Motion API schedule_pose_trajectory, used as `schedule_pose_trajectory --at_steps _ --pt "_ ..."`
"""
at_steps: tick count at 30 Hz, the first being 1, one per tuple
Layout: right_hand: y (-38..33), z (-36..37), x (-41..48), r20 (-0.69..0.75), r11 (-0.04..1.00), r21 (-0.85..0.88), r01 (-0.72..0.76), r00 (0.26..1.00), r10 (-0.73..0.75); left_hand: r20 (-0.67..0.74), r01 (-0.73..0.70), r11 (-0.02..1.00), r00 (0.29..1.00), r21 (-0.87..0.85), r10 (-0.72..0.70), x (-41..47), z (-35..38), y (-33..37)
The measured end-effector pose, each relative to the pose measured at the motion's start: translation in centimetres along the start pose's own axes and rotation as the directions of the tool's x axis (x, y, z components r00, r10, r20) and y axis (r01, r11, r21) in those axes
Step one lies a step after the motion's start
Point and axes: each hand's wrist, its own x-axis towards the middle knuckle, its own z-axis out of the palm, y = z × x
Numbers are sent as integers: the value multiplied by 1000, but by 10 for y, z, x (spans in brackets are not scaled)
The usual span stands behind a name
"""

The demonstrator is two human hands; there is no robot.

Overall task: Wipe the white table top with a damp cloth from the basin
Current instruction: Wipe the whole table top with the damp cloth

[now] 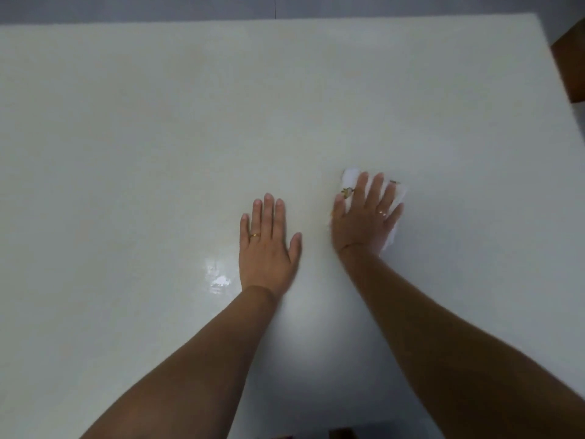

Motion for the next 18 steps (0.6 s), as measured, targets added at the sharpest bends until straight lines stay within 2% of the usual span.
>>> schedule_pose_trajectory --at_steps 1,3,4,6,8,9,10,12,13,15,16,18 --pt "-12 3 -6 4 999 -22 39 999 -39 -5 -1 1000 1000 20 1 0 3 0" --pt "-24 5 -16 32 964 -92 251 968 -249 -9 -7 999 1000 52 8 0 6 -2" --pt "-22 3 -15 55 922 -94 374 927 -371 -4 -10 998 1000 63 11 0 6 -2" --pt "-7 -6 1 82 791 -103 603 798 -598 -3 -5 998 1000 62 5 0 5 -2" --pt "12 -13 30 84 670 -149 728 684 -725 6 7 999 1000 40 -7 1 2 0" --pt "19 -15 47 76 676 -162 719 692 -718 11 10 999 1000 31 -10 1 1 1" --pt "23 -17 62 66 736 -150 661 749 -659 17 12 1000 1000 25 -12 1 0 1" --pt "19 -17 80 34 895 -94 436 900 -435 28 15 999 999 29 -15 0 0 1" --pt "11 -14 81 15 948 -69 311 950 -310 32 16 999 999 32 -17 1 0 0" --pt "-14 -9 70 3 990 -42 138 990 -138 38 19 999 999 36 -20 1 0 1" --pt "-26 -6 60 12 989 -46 141 990 -141 39 18 999 999 38 -20 -1 0 0" --pt "-40 -2 41 57 938 -93 333 943 -329 39 22 999 999 46 -24 0 -1 0"
